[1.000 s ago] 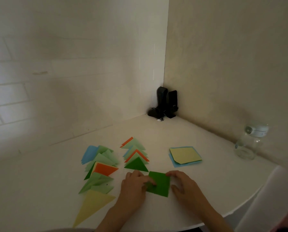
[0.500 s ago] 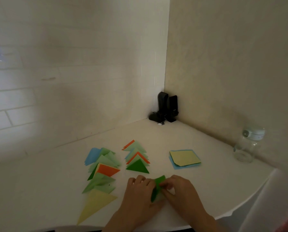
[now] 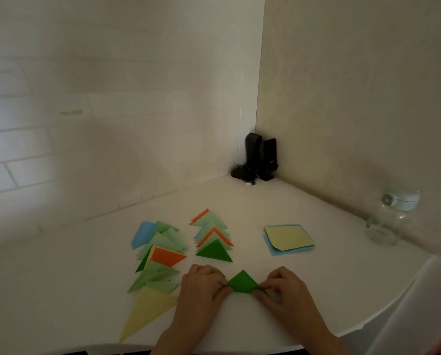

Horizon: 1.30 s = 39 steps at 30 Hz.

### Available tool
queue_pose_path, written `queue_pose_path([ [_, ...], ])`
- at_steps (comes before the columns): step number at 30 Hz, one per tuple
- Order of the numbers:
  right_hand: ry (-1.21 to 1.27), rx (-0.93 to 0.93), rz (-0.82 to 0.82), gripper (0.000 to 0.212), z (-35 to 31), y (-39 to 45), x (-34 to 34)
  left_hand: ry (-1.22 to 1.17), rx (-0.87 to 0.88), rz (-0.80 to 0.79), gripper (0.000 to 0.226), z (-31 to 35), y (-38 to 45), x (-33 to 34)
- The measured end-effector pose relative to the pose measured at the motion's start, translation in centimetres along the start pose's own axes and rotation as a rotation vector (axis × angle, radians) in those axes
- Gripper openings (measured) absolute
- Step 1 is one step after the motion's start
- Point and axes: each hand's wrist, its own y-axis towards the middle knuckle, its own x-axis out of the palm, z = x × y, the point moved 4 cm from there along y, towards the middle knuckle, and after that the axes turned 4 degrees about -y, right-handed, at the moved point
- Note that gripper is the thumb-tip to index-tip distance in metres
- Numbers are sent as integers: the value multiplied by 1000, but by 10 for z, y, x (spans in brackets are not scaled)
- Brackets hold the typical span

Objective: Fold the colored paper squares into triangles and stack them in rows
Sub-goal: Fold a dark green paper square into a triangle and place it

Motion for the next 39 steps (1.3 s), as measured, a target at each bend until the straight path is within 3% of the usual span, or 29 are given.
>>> queue_pose_path([
  [6, -37, 75, 15, 28, -5, 2, 3, 66, -41, -24, 20, 7, 7, 12],
  [10, -170, 122, 40, 34, -6, 4, 11, 173, -65, 11, 32, 10, 7, 20],
  [14, -214, 138, 28, 33, -6, 5, 14, 204, -117, -19, 31, 10, 9, 21],
  [25, 75, 183, -237, 34, 5, 17, 3, -110, -122, -71, 20, -1, 10, 6],
  [29, 180, 185, -242, 30, 7, 16, -4, -182, -122, -76, 26, -1, 8, 2],
  [39, 59, 100, -141, 37, -2, 7, 0, 125, -97, 9, 33, 35, 2, 18],
])
